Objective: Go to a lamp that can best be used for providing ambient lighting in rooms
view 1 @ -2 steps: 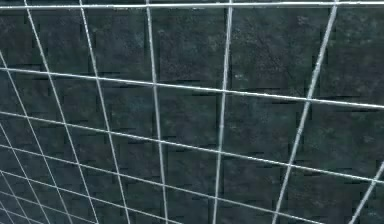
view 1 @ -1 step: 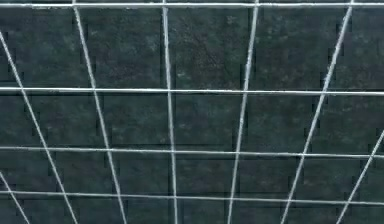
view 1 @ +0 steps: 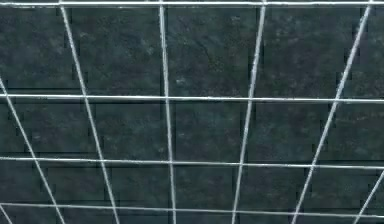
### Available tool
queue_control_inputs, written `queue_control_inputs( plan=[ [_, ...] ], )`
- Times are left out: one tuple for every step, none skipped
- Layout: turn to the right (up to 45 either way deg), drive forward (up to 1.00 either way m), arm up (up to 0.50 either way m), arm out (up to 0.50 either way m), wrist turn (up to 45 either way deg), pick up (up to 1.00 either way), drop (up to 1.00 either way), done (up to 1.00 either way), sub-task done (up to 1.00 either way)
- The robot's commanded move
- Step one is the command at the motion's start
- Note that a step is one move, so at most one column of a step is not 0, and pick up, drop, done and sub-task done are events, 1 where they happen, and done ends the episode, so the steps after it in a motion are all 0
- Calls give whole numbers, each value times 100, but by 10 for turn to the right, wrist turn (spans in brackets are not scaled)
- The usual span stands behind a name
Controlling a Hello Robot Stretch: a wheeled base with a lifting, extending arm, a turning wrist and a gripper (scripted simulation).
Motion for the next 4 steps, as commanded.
queue_control_inputs(
  plan=[
    [-450, 0, 0, 0, 0, 0, 0, 0, 0],
    [-450, 0, 0, 0, 0, 0, 0, 0, 0],
    [-300, 0, 0, 0, 0, 0, 0, 0, 0],
    [0, 35, 0, 0, 0, 0, 0, 0, 0]
  ],
)
